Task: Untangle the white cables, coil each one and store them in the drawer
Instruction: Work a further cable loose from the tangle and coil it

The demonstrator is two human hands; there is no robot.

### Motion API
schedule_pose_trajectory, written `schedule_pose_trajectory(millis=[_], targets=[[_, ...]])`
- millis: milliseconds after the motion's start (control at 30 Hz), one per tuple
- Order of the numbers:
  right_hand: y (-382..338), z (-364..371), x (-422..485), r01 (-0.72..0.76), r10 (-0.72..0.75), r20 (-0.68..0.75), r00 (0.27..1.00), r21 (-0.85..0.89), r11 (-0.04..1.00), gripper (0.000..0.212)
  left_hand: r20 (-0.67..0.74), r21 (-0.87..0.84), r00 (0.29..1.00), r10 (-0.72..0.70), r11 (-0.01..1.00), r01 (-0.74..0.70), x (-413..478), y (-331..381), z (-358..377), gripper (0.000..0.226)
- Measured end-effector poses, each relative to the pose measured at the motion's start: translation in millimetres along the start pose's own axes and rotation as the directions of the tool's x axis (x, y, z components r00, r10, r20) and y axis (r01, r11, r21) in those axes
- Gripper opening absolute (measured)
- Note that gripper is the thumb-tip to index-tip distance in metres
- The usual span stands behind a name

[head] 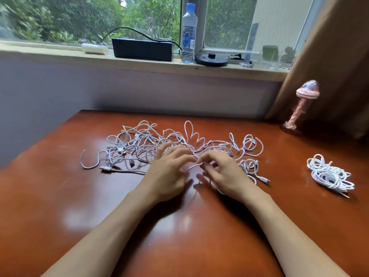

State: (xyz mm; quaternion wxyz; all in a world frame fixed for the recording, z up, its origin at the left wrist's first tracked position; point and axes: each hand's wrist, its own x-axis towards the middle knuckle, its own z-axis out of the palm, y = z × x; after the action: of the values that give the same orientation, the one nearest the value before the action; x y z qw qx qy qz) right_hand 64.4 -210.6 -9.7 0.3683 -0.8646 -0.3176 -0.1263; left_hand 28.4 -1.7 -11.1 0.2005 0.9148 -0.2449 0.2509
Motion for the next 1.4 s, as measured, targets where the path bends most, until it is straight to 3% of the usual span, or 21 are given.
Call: schedule_pose_trajectory(millis=[167,467,600,733,800,900,1000,1100,1200,1300,1400], targets=[[-18,-21,3,0.014,0.010,-0.217,0.976,0.109,0.994,0.017,0.013,-0.077,0.998,-0.065,0.995,0.065,1,3,-3,0.014],[-29,-62,-1,-0.041,0.133,-0.483,0.865,0.197,0.980,0.020,0.076,0.121,0.958,-0.277,0.956,0.267,14,1,-37,0.012],[-26,-79,-1,-0.077,0.172,-0.526,0.833,0.197,0.977,0.011,-0.002,-0.007,0.962,-0.273,0.962,0.273,21,7,-54,0.009],[-25,-95,3,-0.141,0.194,-0.580,0.791,0.136,0.981,0.007,-0.027,-0.197,0.966,-0.259,0.948,0.249,30,24,-73,0.025],[-27,-100,4,-0.191,0.209,-0.524,0.826,0.089,0.978,0.007,-0.036,-0.295,0.952,-0.305,0.913,0.282,37,36,-81,0.024],[-39,-104,2,-0.206,0.216,-0.330,0.919,0.064,0.976,0.012,-0.025,-0.416,0.937,-0.349,0.856,0.307,48,54,-93,0.023],[-53,-109,-1,-0.207,0.213,-0.156,0.964,0.053,0.977,0.014,0.036,-0.591,0.915,-0.402,0.730,0.344,60,75,-106,0.020],[-69,-113,0,-0.214,0.214,0.038,0.976,0.012,0.977,0.028,0.106,-0.707,0.883,-0.457,0.591,0.390,70,92,-114,0.019],[-88,-116,-2,-0.190,0.177,0.194,0.965,0.050,0.980,0.045,0.153,-0.743,0.859,-0.488,0.516,0.426,76,99,-119,0.021],[-103,-122,-6,-0.168,0.136,0.268,0.954,0.101,0.981,0.054,0.196,-0.759,0.853,-0.485,0.476,0.445,79,102,-122,0.020],[-118,-126,-4,-0.151,0.077,0.281,0.957,0.254,0.955,0.053,0.201,-0.757,0.879,-0.432,0.501,0.420,82,110,-129,0.018]])
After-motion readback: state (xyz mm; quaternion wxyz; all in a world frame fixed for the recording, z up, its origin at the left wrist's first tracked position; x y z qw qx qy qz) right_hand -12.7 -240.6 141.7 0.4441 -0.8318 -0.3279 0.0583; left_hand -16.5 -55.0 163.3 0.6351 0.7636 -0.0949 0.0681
